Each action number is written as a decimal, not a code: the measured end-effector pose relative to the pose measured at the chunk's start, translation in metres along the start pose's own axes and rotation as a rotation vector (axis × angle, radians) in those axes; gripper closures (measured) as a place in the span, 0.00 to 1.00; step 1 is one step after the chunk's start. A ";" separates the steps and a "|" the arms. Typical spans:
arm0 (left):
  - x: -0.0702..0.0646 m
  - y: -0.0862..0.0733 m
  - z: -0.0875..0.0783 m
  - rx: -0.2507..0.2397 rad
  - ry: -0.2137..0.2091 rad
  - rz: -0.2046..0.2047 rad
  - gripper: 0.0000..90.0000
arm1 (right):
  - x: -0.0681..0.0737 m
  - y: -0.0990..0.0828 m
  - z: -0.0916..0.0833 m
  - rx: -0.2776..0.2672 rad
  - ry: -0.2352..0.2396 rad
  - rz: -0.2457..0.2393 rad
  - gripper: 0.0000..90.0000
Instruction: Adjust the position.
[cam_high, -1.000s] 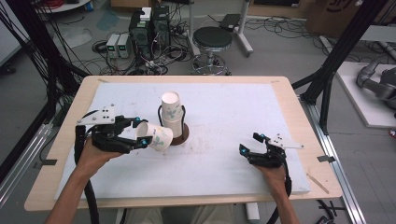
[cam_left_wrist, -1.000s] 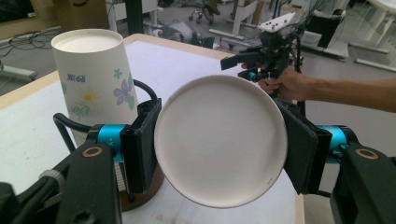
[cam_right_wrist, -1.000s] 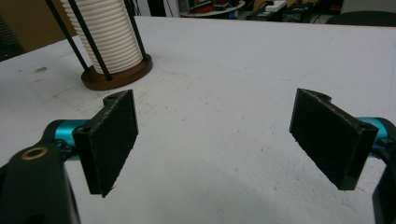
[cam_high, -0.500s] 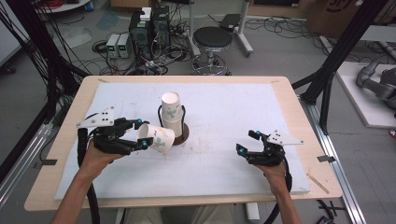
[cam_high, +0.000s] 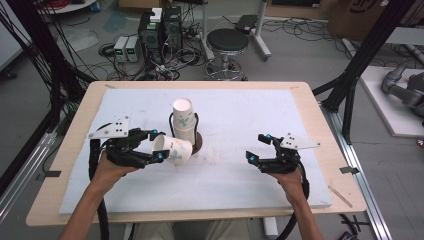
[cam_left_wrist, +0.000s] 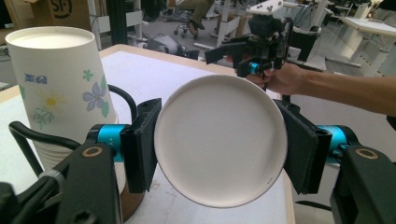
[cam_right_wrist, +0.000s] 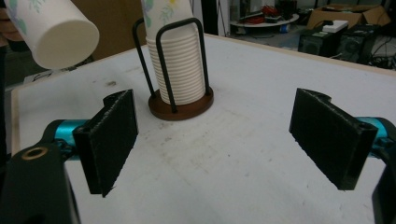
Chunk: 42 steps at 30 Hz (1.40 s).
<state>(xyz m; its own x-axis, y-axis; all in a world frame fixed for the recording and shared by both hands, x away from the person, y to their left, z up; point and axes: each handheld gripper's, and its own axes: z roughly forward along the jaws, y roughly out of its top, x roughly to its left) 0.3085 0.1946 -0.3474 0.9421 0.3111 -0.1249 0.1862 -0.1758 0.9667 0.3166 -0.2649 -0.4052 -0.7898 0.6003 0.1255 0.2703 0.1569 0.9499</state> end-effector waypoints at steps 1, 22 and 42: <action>0.000 -0.001 0.001 -0.004 -0.002 -0.002 0.41 | 0.002 0.006 0.002 0.000 0.015 -0.014 0.17; 0.001 -0.008 0.018 -0.009 -0.039 -0.005 0.41 | 0.035 0.058 0.040 0.023 0.253 -0.128 0.17; -0.002 -0.008 0.036 -0.022 -0.093 -0.005 0.41 | 0.056 0.086 0.081 0.056 0.437 -0.177 0.17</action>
<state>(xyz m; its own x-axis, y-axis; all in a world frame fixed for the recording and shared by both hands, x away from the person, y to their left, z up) 0.3153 0.1614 -0.3626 0.9632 0.2236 -0.1493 0.1861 -0.1538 0.9704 0.3401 -0.1537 -0.3393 -0.9809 0.1759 0.0831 0.1302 0.2764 0.9522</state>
